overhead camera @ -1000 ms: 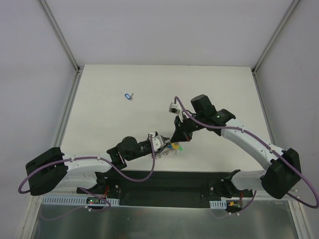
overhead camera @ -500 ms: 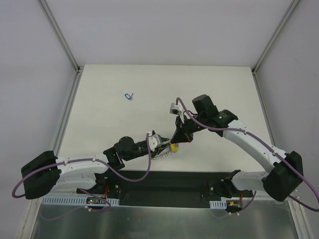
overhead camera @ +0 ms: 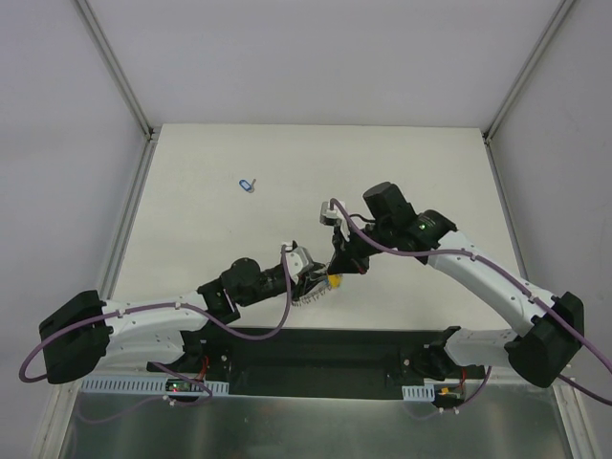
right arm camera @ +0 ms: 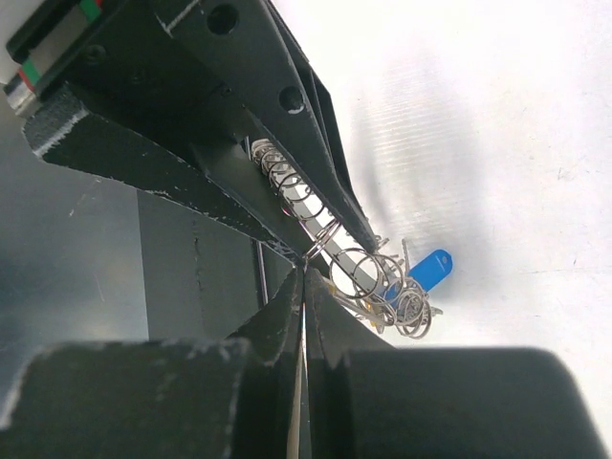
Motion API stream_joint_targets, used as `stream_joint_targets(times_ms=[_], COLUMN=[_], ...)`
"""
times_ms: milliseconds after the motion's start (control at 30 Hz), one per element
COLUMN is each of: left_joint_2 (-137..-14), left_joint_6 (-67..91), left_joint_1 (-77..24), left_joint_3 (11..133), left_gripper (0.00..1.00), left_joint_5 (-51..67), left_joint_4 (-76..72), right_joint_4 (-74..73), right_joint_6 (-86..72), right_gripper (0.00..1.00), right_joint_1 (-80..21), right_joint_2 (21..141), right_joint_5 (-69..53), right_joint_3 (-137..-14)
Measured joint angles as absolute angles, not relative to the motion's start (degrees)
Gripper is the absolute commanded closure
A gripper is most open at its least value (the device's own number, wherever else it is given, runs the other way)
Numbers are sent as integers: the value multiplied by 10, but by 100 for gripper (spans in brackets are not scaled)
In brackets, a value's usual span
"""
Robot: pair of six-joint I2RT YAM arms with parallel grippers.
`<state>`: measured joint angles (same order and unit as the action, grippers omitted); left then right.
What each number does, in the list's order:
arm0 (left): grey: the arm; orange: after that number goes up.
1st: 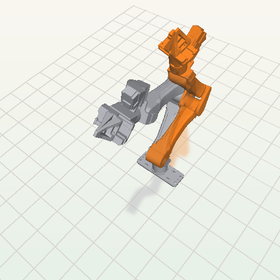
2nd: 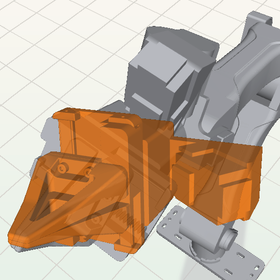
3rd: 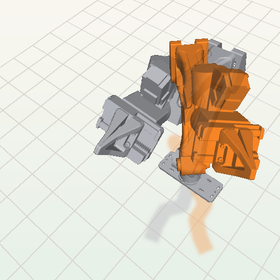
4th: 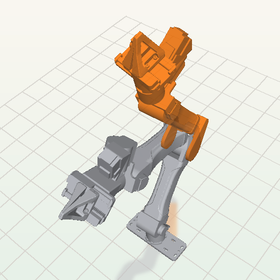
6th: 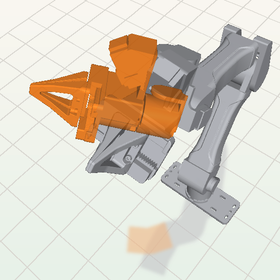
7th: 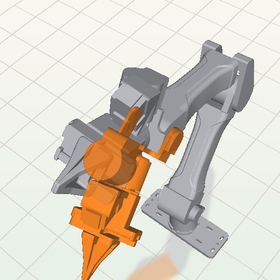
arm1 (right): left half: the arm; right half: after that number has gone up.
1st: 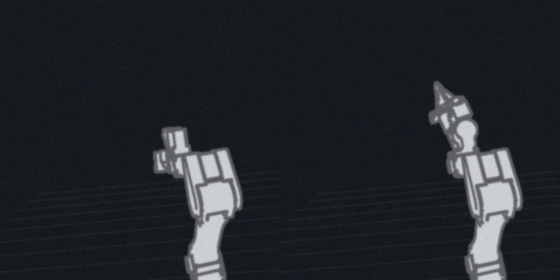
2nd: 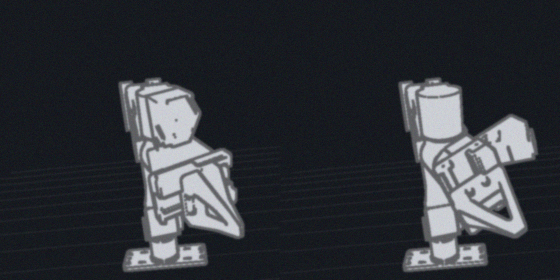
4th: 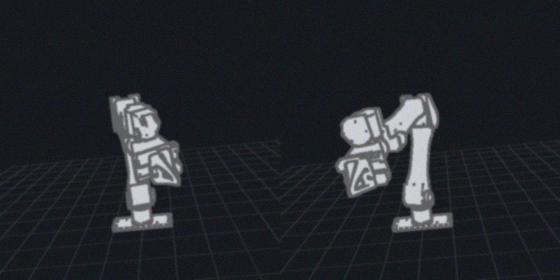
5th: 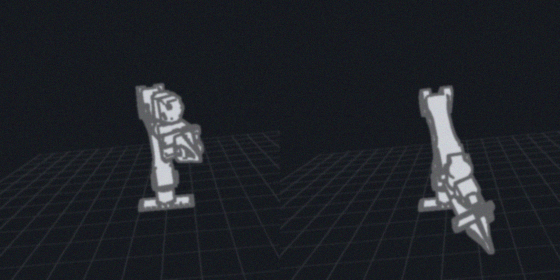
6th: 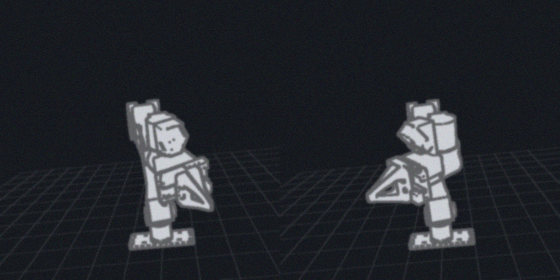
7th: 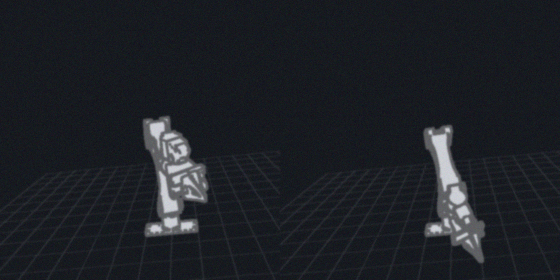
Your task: Put the keys on the keyring
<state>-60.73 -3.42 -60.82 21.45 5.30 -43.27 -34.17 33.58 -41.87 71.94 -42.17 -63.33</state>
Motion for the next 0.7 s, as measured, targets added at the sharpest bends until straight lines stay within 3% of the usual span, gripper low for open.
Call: stream_joint_targets(times_ms=[300,567,700], left_joint_2=[-595,-582,-552], left_joint_6=[-1,15,-10], left_joint_1=[-608,-608,-608], left_joint_3=[229,230,229], left_gripper=[100,58,49], left_joint_5=[38,40,44], left_joint_4=[-398,-385,-375], right_joint_4=[-349,-351,-355], right_joint_6=[354,356,355], right_gripper=[99,99,99], right_joint_1=[-434,-434,-434], right_joint_2=[719,719,717], right_joint_5=[-394,-398,-399], right_joint_3=[-644,-647,-647])
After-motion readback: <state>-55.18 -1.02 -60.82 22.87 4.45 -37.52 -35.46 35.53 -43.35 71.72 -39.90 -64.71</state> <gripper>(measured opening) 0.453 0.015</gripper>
